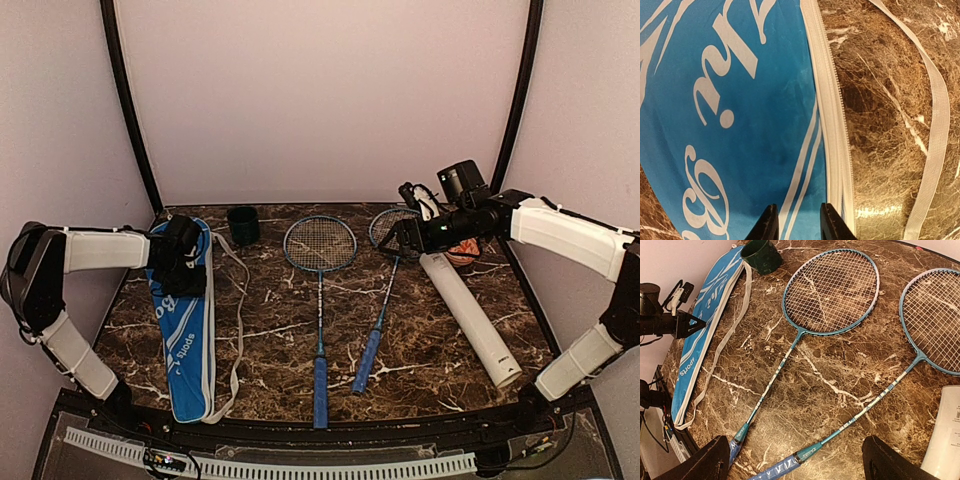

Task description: Pack up the badminton gear

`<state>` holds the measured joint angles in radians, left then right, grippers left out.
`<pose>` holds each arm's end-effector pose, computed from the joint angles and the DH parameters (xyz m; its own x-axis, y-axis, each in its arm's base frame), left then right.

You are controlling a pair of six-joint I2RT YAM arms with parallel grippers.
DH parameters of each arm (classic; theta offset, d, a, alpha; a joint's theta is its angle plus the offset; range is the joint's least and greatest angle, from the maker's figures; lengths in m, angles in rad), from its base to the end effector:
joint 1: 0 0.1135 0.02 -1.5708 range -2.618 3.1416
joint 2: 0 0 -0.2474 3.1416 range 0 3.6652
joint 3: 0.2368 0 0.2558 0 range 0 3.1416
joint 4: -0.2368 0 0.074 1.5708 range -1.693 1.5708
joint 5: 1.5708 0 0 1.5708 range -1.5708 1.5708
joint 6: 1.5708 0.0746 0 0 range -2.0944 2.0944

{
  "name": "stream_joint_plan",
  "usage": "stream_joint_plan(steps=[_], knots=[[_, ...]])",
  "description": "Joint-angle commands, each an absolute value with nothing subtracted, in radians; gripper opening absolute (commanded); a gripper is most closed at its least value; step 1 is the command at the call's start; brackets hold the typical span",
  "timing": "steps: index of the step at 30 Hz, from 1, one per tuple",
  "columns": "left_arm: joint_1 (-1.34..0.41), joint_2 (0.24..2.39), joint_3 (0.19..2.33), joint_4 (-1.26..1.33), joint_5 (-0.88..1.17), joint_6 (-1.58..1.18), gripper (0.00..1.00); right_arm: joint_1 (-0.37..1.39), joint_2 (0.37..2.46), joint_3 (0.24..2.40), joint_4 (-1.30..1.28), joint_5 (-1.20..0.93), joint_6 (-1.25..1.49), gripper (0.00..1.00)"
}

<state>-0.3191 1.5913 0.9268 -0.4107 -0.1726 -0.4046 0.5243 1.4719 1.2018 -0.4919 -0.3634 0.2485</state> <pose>0.3154 -0.0907 0.1250 -0.8590 -0.1246 -0.4966 -0.1160 0.9921 -0.0483 0.2942 0.2008 0.2519 -0.7491 -0.1676 -0.6409 -0.5223 0.7445 0.4158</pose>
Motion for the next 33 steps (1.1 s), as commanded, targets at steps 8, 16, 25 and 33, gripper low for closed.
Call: stream_joint_plan(steps=[8, 16, 25, 33], knots=[[-0.385, 1.679, 0.988, -0.486, -0.218, -0.383, 0.35, 0.534, 1.479, 1.212, -0.468, -0.354, 0.247, 0.93], [-0.396, 1.68, 1.01, -0.515, -0.265, -0.391, 0.3, 0.532, 1.482, 1.213, -0.472, -0.355, 0.243, 0.93], [-0.399, 1.577, 0.967, -0.526, -0.25, -0.392, 0.31, 0.533, 1.476, 1.21, -0.471, -0.362, 0.244, 0.93], [-0.399, 1.631, 0.961, -0.512, -0.249, -0.389, 0.29, 0.533, 1.469, 1.206, -0.474, -0.354, 0.244, 0.93]])
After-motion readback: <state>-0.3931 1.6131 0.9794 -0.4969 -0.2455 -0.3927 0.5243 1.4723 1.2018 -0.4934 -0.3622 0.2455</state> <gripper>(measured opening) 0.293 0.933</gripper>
